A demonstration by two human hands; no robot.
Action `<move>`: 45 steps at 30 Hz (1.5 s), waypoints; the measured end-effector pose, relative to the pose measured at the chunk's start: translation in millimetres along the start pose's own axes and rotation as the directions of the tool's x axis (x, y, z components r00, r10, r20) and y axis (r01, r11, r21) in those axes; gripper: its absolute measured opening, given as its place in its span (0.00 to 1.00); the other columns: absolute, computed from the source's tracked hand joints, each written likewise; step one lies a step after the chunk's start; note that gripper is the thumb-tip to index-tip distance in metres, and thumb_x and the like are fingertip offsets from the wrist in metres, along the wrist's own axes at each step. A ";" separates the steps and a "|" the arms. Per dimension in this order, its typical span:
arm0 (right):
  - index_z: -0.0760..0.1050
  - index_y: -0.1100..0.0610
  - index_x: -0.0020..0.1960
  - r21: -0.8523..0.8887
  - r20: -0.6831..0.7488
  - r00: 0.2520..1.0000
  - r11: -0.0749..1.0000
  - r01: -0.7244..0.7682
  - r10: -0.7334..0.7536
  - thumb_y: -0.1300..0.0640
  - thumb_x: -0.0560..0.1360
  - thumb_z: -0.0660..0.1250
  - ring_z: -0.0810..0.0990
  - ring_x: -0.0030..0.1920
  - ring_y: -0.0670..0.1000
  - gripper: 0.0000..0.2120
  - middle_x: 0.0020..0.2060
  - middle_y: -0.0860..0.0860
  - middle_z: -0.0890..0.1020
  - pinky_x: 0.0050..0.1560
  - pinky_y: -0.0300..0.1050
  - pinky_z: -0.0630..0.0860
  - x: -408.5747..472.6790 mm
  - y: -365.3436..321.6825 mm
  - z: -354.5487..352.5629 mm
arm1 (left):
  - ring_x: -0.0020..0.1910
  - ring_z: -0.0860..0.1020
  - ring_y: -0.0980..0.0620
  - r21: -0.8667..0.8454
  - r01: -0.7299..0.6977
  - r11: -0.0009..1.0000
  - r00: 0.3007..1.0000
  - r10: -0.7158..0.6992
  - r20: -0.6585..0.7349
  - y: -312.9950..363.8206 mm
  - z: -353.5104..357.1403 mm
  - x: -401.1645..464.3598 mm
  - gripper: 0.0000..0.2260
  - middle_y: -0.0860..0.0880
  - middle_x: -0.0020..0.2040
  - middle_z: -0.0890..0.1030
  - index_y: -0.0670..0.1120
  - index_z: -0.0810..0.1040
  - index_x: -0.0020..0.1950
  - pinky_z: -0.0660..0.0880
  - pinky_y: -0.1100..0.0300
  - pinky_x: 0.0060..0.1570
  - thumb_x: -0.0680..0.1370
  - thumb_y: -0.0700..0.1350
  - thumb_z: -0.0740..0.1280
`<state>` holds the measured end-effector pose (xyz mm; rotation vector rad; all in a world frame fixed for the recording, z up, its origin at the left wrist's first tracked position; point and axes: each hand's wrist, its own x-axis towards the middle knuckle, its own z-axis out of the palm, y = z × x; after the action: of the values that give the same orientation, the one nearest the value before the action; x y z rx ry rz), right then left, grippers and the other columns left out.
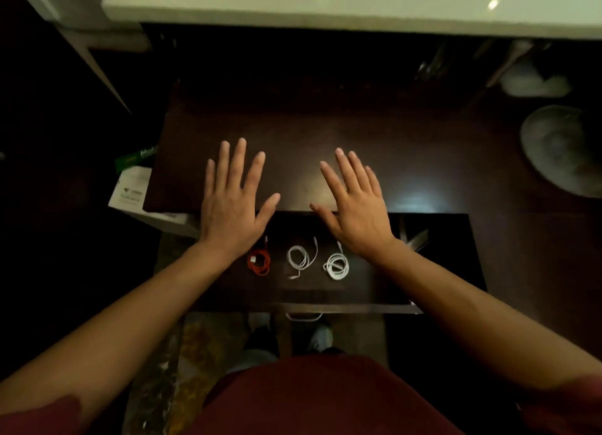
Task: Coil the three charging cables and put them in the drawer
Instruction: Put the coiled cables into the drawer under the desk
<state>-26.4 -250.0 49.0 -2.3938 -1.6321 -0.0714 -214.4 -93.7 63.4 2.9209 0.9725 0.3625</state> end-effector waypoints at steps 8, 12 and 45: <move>0.56 0.54 0.82 -0.052 -0.226 0.973 0.997 -0.055 0.042 0.37 0.83 0.56 0.50 0.82 0.59 0.34 0.82 0.57 0.54 0.79 0.62 0.53 6.0 31.5 -53.3 | 0.82 0.47 0.37 0.038 -0.038 0.999 0.978 0.045 -0.204 35.9 -29.1 40.7 0.32 0.38 0.83 0.50 0.44 0.54 0.83 0.48 0.37 0.79 0.84 0.61 0.54; 0.55 0.56 0.82 -0.007 -0.277 0.947 0.985 -0.170 0.161 0.39 0.83 0.56 0.50 0.82 0.60 0.34 0.82 0.58 0.54 0.79 0.62 0.52 -28.7 45.8 -46.1 | 0.82 0.47 0.38 0.017 -0.093 0.995 0.981 0.095 -0.168 50.4 -3.0 32.1 0.34 0.38 0.83 0.49 0.42 0.53 0.83 0.48 0.37 0.79 0.84 0.61 0.54; 0.53 0.55 0.82 0.489 0.336 0.028 -0.149 -0.860 0.941 0.38 0.84 0.51 0.56 0.81 0.55 0.33 0.81 0.55 0.58 0.79 0.53 0.56 -203.7 -149.3 185.0 | 0.82 0.50 0.40 -0.131 -0.618 0.775 0.709 0.621 0.333 -31.0 193.2 108.9 0.26 0.42 0.83 0.55 0.47 0.58 0.82 0.48 0.41 0.79 0.85 0.57 0.52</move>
<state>-258.0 -342.0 -140.5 -2.2468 0.5274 0.4690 -103.0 2.6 -105.2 3.0524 -0.0922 -0.1678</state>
